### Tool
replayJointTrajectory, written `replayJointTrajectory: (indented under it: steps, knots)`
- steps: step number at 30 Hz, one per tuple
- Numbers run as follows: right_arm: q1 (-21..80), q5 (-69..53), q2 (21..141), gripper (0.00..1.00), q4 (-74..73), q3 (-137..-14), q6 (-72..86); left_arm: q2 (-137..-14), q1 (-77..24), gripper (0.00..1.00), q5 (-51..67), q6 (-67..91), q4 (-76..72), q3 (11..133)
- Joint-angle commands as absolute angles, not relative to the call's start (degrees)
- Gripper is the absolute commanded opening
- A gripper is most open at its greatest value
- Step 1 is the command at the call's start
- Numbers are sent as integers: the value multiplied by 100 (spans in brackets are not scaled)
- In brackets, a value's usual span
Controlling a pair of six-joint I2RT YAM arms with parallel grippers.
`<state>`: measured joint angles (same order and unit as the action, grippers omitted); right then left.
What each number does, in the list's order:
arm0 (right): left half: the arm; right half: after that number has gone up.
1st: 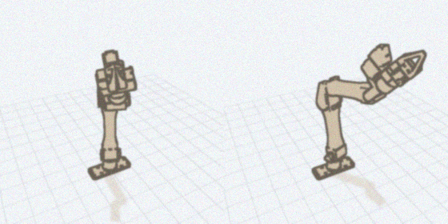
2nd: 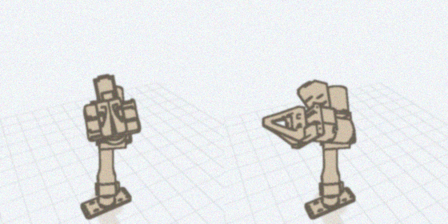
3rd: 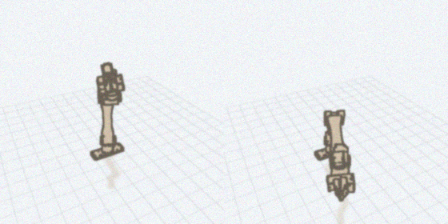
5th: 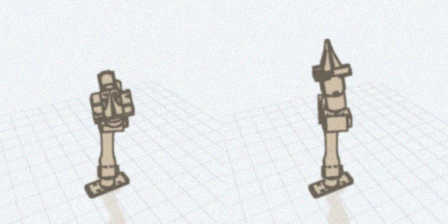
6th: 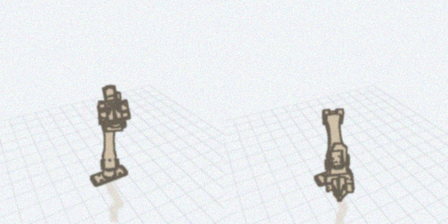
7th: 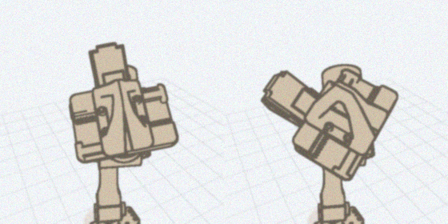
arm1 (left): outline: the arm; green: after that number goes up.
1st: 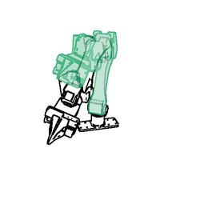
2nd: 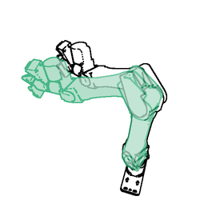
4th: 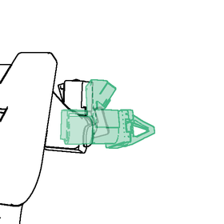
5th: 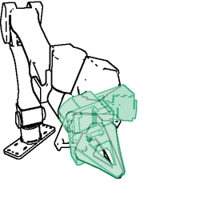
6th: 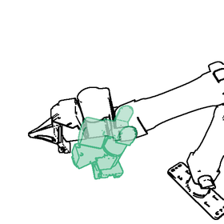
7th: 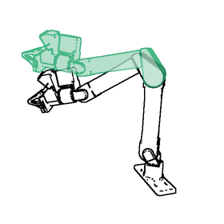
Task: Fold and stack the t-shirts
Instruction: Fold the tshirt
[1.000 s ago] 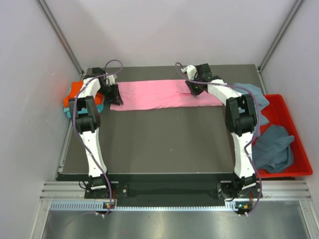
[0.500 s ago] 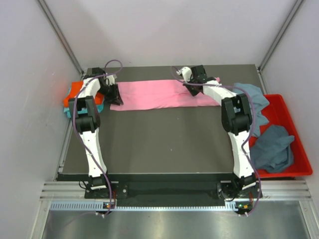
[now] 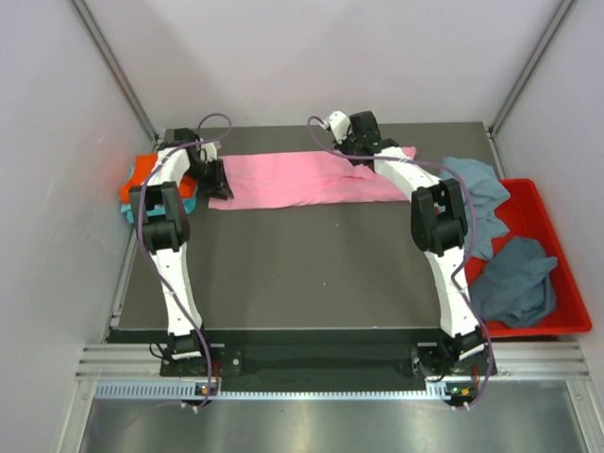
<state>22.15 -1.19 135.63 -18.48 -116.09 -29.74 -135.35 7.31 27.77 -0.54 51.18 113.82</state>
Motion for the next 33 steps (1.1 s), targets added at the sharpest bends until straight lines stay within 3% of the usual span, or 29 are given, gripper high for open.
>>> replayJointTrajectory:
  steps: [1,5,11,33]
  knots:
    - [2364,167,13571,20,-1564,-11796,-3050,-13324,703,33,2681,-132,5124,11250]
    - [2320,211,13228,32,-1713,-11374,-3006,-13298,712,33,2733,-105,5098,11241]
    - [2189,132,12762,32,-1890,-10654,-2944,-13342,703,33,2821,-27,5054,11311]
    - [1802,-210,11988,31,-2127,-10011,-2576,-13368,703,34,2927,-9,5001,11338]
